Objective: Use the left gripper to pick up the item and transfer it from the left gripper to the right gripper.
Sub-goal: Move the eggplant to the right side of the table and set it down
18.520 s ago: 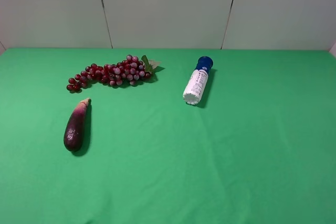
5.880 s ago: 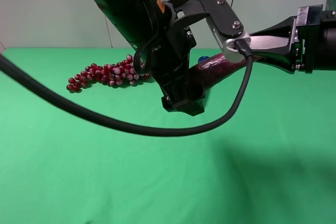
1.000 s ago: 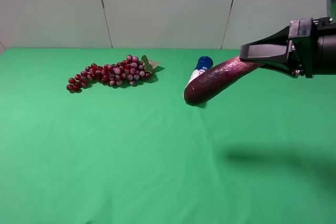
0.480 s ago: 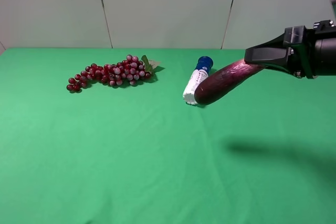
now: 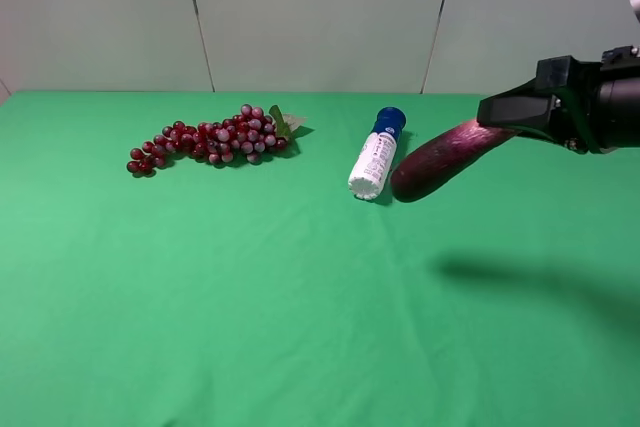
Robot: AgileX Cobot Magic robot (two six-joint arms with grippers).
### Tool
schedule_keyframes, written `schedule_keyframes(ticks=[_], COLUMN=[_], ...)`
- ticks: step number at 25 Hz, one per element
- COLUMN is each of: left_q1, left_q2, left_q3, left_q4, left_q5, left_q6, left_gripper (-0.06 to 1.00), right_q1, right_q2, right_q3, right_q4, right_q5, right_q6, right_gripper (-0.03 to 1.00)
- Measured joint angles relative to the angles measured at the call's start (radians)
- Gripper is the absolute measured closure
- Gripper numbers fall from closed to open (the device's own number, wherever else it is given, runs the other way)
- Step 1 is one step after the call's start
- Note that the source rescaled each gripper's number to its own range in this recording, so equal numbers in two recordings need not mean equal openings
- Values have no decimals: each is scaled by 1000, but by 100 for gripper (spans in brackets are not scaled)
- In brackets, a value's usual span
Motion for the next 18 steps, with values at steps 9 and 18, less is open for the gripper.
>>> schedule_keyframes(ticks=[9,18], left_q1=[0,0], left_q2=[0,0], left_q3=[0,0], left_q4=[0,0], left_q5=[0,0], left_q6=[0,1], left_gripper=[-5,-5], right_q1=[0,0], right_q2=[0,0], right_q3=[0,-1], right_q4=[-121,-348], right_q5=[-33,-22], right_q6=[151,354], right_gripper=[95,95])
